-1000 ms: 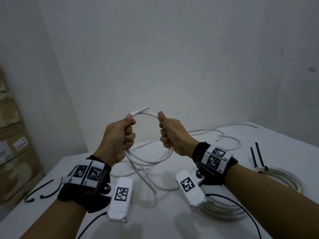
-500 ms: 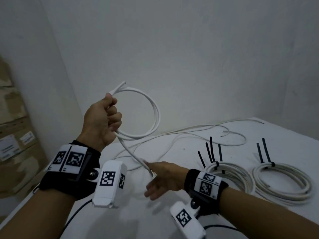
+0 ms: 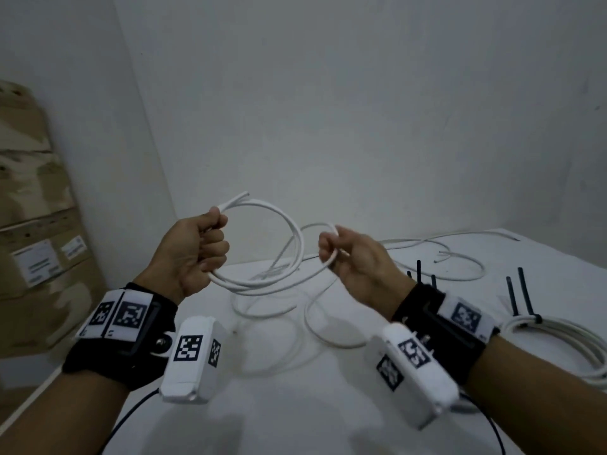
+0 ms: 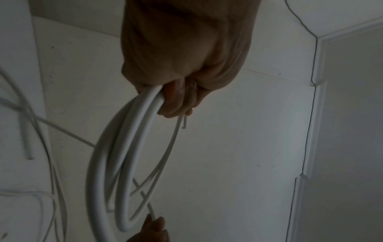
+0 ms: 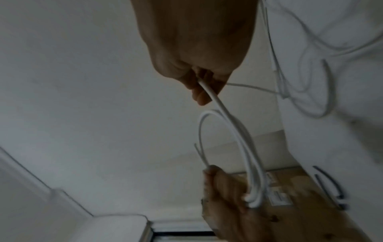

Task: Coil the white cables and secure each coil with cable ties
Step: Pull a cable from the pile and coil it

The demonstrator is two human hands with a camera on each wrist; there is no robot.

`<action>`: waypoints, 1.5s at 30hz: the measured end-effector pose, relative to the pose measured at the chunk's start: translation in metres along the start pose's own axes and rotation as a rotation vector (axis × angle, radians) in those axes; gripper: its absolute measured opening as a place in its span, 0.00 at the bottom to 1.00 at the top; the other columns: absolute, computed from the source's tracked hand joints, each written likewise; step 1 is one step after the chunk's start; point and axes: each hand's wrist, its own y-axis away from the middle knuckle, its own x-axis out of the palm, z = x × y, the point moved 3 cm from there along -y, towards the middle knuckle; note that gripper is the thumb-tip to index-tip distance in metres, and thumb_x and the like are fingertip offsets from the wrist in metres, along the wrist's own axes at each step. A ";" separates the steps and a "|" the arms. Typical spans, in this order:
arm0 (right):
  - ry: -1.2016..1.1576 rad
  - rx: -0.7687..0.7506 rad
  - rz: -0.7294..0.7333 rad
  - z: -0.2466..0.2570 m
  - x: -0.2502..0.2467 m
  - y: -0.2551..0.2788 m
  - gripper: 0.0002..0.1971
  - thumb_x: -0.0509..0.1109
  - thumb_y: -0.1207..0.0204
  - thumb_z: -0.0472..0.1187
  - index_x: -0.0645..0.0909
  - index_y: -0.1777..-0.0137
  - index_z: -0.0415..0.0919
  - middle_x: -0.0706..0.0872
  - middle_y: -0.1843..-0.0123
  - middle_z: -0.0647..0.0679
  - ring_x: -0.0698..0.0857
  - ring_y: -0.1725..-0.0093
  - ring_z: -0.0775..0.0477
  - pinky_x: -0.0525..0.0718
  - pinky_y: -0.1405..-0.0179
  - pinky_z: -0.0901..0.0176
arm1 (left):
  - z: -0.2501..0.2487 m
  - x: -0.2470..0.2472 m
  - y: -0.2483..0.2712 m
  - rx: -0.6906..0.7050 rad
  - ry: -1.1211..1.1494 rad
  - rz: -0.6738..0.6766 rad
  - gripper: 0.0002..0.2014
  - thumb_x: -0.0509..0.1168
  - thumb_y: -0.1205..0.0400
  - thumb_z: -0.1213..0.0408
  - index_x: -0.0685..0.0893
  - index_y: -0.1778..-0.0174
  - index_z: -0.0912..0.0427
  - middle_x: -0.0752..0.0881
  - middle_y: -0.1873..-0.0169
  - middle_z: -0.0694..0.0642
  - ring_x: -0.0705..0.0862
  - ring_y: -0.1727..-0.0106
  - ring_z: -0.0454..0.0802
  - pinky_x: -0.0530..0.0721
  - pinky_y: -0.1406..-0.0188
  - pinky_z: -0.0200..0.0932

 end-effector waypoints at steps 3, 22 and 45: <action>-0.005 0.028 0.007 0.030 0.004 -0.010 0.07 0.59 0.17 0.32 0.73 0.57 0.34 0.75 0.66 0.42 0.72 0.72 0.51 0.76 0.82 0.68 | 0.000 0.006 0.000 -0.017 -0.017 0.036 0.15 0.53 0.12 0.58 0.72 0.65 0.57 0.60 0.87 0.45 0.58 0.90 0.38 0.53 0.96 0.30; 0.805 -0.529 0.276 0.064 0.005 0.007 0.09 0.63 0.19 0.31 0.83 0.56 0.42 0.77 0.65 0.47 0.75 0.66 0.55 0.75 0.70 0.70 | 0.027 0.055 0.014 0.004 -0.362 0.302 0.12 0.63 0.22 0.55 0.78 0.63 0.60 0.59 0.82 0.46 0.55 0.85 0.39 0.54 0.88 0.26; 1.141 -0.637 0.441 0.059 0.012 0.012 0.06 0.61 0.16 0.44 0.74 0.44 0.43 0.79 0.63 0.51 0.76 0.70 0.55 0.79 0.66 0.54 | 0.029 0.080 0.016 1.036 -1.053 -0.210 0.21 0.59 0.20 0.45 0.84 0.50 0.61 0.77 0.75 0.49 0.75 0.75 0.44 0.69 0.77 0.30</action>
